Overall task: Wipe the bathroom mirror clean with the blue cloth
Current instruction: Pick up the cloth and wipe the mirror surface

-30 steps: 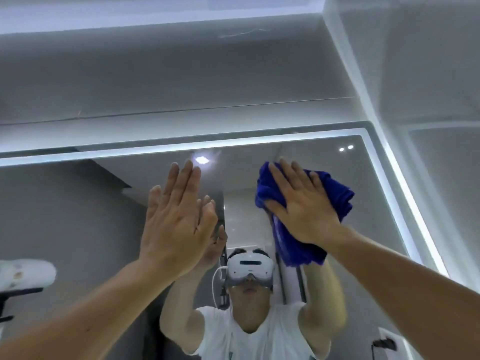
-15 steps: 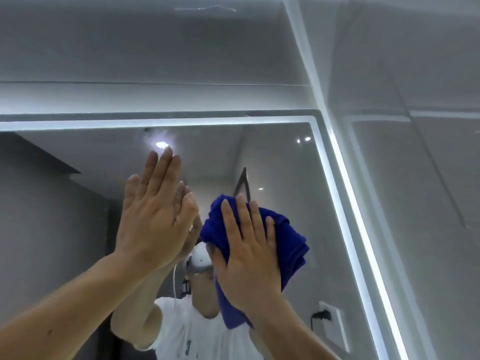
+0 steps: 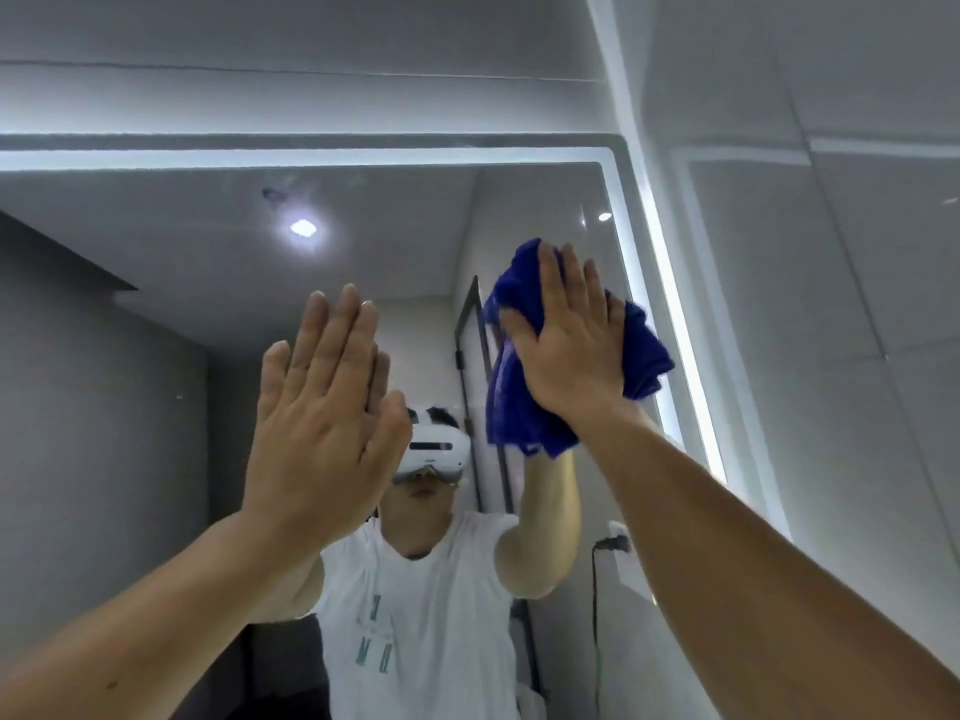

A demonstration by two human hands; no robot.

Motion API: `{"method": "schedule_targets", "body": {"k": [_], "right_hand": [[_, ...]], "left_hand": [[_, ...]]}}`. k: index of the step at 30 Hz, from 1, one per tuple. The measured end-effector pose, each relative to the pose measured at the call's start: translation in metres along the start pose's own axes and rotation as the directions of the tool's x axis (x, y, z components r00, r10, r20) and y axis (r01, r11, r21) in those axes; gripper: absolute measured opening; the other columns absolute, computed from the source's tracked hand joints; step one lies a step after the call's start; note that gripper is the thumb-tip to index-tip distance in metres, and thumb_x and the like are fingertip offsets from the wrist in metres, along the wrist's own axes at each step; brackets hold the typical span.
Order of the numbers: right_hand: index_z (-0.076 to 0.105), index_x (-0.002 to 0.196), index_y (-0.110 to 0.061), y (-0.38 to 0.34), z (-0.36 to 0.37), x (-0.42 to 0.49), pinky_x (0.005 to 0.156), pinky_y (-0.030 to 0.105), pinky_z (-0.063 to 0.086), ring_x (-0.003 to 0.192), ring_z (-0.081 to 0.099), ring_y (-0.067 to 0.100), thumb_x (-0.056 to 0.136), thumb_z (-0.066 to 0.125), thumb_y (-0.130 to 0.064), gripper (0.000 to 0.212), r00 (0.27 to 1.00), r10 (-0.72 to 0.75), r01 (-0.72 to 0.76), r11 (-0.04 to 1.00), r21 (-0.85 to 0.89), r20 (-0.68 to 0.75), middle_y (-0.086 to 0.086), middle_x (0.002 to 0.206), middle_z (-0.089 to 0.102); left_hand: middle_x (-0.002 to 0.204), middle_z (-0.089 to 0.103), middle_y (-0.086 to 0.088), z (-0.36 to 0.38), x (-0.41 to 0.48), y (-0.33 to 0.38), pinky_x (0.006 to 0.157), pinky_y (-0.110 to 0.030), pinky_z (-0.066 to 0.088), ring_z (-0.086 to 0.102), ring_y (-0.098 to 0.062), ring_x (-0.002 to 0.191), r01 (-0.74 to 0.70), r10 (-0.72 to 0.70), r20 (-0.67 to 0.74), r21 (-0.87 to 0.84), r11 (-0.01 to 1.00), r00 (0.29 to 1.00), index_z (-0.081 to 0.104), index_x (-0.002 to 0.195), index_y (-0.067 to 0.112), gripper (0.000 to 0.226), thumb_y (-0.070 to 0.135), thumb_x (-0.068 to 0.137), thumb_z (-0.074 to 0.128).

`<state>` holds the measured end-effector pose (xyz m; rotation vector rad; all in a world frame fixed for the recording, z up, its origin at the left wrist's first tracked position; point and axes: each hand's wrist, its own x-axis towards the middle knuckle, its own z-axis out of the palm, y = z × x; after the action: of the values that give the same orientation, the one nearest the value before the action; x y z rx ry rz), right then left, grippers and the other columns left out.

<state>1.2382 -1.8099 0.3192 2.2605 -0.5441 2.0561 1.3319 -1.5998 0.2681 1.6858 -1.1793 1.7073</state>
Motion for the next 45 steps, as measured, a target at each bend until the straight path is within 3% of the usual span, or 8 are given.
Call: {"method": "schedule_targets", "body": {"k": [7, 12, 15, 22, 26, 32, 39, 45], "right_hand": [[0.004, 0.155, -0.029, 0.012, 0.014, -0.082, 0.119, 0.044, 0.005, 0.149, 0.012, 0.025, 0.099, 0.025, -0.056, 0.065, 0.997, 0.044, -0.041, 0.997, 0.062, -0.063, 0.000, 0.163, 0.013], [0.011, 0.156, -0.027, 0.043, 0.027, -0.201, 0.118, 0.047, 0.012, 0.147, 0.019, 0.026, 0.100, 0.018, -0.058, 0.065, 0.997, 0.068, -0.069, 0.997, 0.043, 0.025, -0.002, 0.162, 0.018], [0.024, 0.152, -0.021, 0.058, 0.026, -0.241, 0.113, 0.051, 0.020, 0.141, 0.031, 0.034, 0.099, 0.019, -0.058, 0.065, 0.992, 0.067, -0.067, 0.998, -0.008, 0.102, 0.005, 0.157, 0.030], [0.013, 0.155, -0.025, 0.053, 0.002, -0.120, 0.120, 0.048, 0.010, 0.147, 0.016, 0.026, 0.099, 0.033, -0.053, 0.065, 0.985, 0.171, -0.171, 0.983, 0.060, 0.005, 0.001, 0.160, 0.021], [0.008, 0.155, -0.025, 0.055, -0.006, -0.053, 0.120, 0.047, 0.009, 0.149, 0.010, 0.025, 0.101, 0.030, -0.052, 0.065, 0.987, 0.158, -0.157, 0.987, 0.014, -0.037, 0.000, 0.163, 0.012], [0.011, 0.155, -0.030, 0.073, 0.014, -0.163, 0.118, 0.043, 0.016, 0.145, 0.022, 0.023, 0.098, 0.020, -0.061, 0.065, 0.989, 0.137, -0.129, 0.985, 0.110, -0.064, -0.005, 0.159, 0.023], [0.014, 0.153, -0.034, 0.100, 0.028, -0.320, 0.113, 0.048, 0.028, 0.135, 0.039, 0.031, 0.100, 0.022, -0.059, 0.059, 0.977, 0.205, -0.209, 0.975, 0.076, 0.064, 0.000, 0.153, 0.035], [0.028, 0.149, -0.020, 0.090, 0.009, -0.220, 0.116, 0.050, 0.023, 0.140, 0.035, 0.031, 0.096, 0.039, -0.052, 0.063, 0.981, 0.191, -0.186, 0.977, 0.107, -0.039, 0.006, 0.153, 0.037]], "left_hand": [[0.165, -0.002, -0.002, 0.031, -0.006, 0.015, 0.120, -0.049, 0.006, -0.003, -0.020, 0.152, -0.029, 0.030, -0.014, 0.067, 0.997, 0.999, 0.004, 0.157, 0.013, 0.074, 0.034, 0.095, 0.039], [0.165, -0.003, -0.001, 0.031, -0.021, 0.026, 0.120, -0.050, 0.006, -0.002, -0.020, 0.152, -0.053, 0.053, 0.008, 0.040, 0.998, 0.999, 0.004, 0.157, 0.013, 0.066, 0.048, 0.100, 0.005], [0.165, -0.002, -0.003, 0.029, -0.028, 0.025, 0.121, -0.048, 0.005, -0.001, -0.022, 0.152, -0.075, 0.071, 0.039, 0.108, 0.991, 0.997, 0.009, 0.157, 0.012, 0.067, 0.047, 0.100, 0.007], [0.165, 0.002, -0.002, 0.042, -0.025, 0.019, 0.118, -0.055, 0.013, 0.001, -0.023, 0.152, -0.039, 0.040, -0.008, 0.102, 0.994, 0.999, 0.008, 0.157, 0.012, 0.072, 0.036, 0.097, 0.039], [0.165, 0.000, -0.003, 0.044, -0.020, 0.041, 0.120, -0.054, 0.010, -0.003, -0.021, 0.152, -0.064, 0.062, 0.033, 0.044, 0.997, 0.998, 0.007, 0.157, 0.013, 0.069, 0.036, 0.098, 0.034], [0.165, -0.005, 0.000, 0.049, -0.037, 0.077, 0.122, -0.041, -0.006, -0.012, -0.012, 0.150, -0.018, 0.025, 0.133, -0.051, 0.999, 0.991, 0.004, 0.156, 0.015, 0.067, 0.037, 0.097, 0.025], [0.165, -0.002, -0.005, 0.061, -0.074, 0.101, 0.122, -0.046, -0.003, -0.006, -0.018, 0.151, -0.073, 0.086, 0.183, -0.073, 0.995, 0.979, 0.006, 0.156, 0.010, 0.068, 0.029, 0.096, 0.033], [0.165, -0.001, -0.005, 0.069, -0.097, 0.112, 0.122, -0.043, -0.005, -0.006, -0.019, 0.151, -0.075, 0.093, 0.195, -0.100, 0.992, 0.976, 0.009, 0.156, 0.010, 0.068, 0.035, 0.097, 0.031]]}}
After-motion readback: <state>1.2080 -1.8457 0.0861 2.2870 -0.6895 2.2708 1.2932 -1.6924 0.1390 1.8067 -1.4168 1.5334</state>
